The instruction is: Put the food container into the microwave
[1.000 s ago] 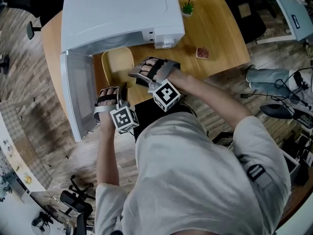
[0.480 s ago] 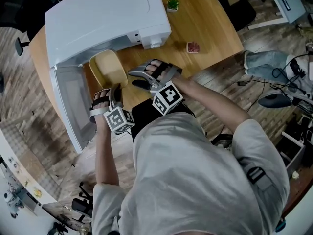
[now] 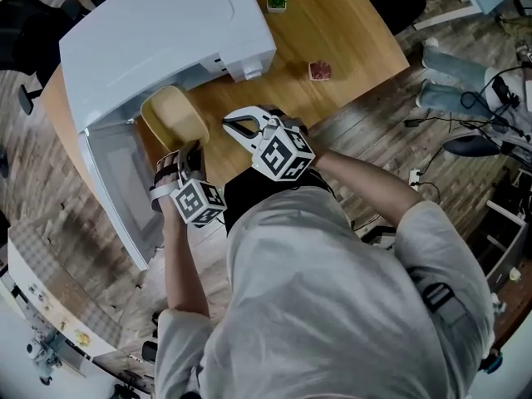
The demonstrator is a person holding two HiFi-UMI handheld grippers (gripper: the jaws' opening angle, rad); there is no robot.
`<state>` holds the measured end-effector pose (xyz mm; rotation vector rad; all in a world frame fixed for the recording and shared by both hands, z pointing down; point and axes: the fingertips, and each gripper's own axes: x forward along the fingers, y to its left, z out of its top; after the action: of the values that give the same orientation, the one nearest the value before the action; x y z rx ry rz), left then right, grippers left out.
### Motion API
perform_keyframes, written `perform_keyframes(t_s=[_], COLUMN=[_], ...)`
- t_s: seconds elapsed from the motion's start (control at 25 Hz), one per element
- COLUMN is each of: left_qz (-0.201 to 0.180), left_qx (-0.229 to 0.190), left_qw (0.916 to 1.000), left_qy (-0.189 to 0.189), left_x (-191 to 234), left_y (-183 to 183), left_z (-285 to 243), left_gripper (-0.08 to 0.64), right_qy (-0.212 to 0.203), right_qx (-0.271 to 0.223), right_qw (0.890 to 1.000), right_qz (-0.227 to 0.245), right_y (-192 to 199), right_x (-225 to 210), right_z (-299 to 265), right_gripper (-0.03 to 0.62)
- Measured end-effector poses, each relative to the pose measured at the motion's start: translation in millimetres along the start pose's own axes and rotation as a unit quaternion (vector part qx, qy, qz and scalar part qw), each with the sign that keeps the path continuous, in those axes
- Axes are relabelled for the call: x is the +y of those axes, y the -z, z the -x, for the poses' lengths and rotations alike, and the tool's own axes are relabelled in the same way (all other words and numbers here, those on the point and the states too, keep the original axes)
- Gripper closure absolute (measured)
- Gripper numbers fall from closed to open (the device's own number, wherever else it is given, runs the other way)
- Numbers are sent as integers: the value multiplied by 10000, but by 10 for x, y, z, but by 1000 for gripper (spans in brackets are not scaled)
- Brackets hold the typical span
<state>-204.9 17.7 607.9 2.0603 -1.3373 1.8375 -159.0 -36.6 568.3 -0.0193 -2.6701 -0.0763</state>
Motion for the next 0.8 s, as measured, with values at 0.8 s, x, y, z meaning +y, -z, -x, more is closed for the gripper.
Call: perform_keyframes(t_s=[0.8], left_qz=[214], left_qx=[87], left_qw=[9990], left_qy=[379], left_x=[137], left_y=[104], left_z=[-302], left_gripper=[525], right_qy=[524], right_qx=[268], right_qw=[9914], right_qz=[-1172], right_y=[315], right_x=[-167], right_z=[18], right_gripper=[588])
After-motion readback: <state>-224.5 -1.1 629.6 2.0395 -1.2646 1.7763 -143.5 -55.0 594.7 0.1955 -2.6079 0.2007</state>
